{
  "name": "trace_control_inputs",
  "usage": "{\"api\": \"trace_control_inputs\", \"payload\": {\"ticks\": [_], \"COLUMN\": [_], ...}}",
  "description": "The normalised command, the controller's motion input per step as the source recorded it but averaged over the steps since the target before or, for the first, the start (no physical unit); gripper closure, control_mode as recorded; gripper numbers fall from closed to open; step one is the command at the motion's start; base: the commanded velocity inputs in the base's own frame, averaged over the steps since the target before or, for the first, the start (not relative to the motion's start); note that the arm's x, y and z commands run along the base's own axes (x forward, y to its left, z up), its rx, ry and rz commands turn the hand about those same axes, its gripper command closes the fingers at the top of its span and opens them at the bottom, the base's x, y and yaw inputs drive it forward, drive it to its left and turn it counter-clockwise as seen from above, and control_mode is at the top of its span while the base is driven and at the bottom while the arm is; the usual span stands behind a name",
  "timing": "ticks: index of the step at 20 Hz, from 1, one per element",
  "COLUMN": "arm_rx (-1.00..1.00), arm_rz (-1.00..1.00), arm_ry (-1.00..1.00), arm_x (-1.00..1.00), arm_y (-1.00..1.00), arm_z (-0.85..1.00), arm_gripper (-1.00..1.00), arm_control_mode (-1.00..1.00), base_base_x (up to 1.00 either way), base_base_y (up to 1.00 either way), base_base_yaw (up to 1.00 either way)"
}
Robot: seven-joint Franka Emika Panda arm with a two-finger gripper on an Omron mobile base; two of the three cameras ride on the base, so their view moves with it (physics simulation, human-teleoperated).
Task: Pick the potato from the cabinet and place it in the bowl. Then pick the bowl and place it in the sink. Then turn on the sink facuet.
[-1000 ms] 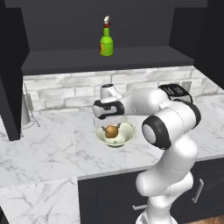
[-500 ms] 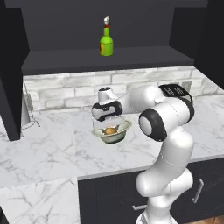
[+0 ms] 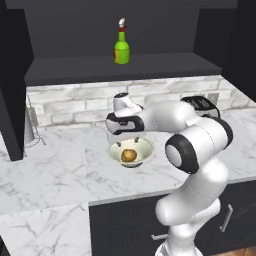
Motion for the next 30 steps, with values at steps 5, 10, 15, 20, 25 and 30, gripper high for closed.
{"api": "trace_control_inputs", "payload": {"ticks": [5,10,15,20,25,30], "arm_rx": [0.00,0.00,-0.04,-0.07,-0.11,-0.14], "arm_rz": [0.00,0.11,0.18,0.14,0.18,0.18], "arm_ry": [-0.21,-0.05,0.06,0.01,0.00,0.03], "arm_x": [-0.75,-0.72,-0.19,-0.01,-0.09,0.02], "arm_y": [-0.16,0.31,0.45,0.03,0.07,0.22], "arm_z": [0.65,0.22,-0.05,-0.01,-0.22,-0.40], "arm_gripper": [-1.00,-1.00,-1.00,-1.00,-1.00,-1.00], "arm_control_mode": [-1.00,-1.00,-1.00,-1.00,-1.00,-1.00], "base_base_x": [0.00,0.00,0.00,0.00,0.00,0.00], "base_base_y": [0.00,0.00,0.00,0.00,0.00,0.00], "base_base_yaw": [0.00,0.00,0.00,0.00,0.00,0.00]}}
